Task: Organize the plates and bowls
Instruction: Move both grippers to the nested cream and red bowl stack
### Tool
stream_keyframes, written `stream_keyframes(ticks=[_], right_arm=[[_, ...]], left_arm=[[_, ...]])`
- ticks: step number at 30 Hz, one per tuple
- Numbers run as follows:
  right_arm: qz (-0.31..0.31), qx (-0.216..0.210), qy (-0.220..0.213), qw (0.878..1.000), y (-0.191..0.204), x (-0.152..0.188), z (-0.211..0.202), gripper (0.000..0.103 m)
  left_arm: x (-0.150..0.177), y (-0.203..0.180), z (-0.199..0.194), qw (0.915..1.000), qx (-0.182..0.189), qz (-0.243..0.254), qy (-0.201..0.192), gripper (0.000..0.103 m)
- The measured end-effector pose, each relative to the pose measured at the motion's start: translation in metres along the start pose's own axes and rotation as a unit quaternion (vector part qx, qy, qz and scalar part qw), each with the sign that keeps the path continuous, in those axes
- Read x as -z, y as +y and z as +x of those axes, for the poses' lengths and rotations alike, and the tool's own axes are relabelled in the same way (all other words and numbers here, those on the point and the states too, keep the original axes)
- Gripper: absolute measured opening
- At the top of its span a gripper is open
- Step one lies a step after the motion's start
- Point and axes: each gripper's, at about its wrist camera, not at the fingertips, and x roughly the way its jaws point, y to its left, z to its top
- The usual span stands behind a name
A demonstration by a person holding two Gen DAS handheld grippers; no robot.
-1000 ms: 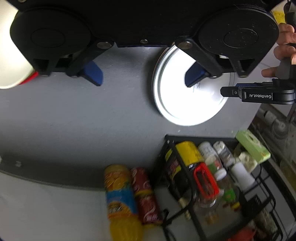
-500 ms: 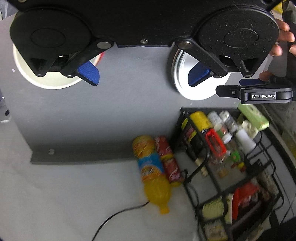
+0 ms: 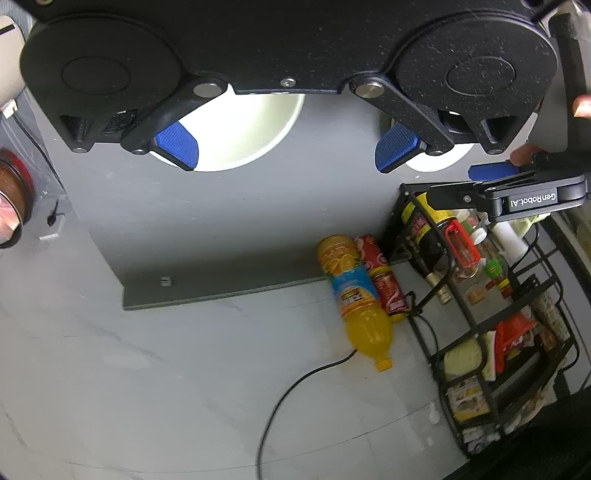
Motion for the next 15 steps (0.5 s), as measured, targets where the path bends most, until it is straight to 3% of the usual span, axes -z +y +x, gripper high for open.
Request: stream_keyframes(ticks=[7, 15], right_arm=[[0.004, 0.028, -0.012, 1.0, -0.03, 0.009, -0.011, 0.103], [-0.001, 0.074, 0.007, 0.997, -0.058, 0.024, -0.011, 0.103]], left_arm=[[0.014, -0.031, 0.012, 0.9994, -0.006, 0.033, 0.011, 0.102], [0.032, -0.053, 0.033, 0.9979, -0.012, 0.045, 0.046, 0.102]])
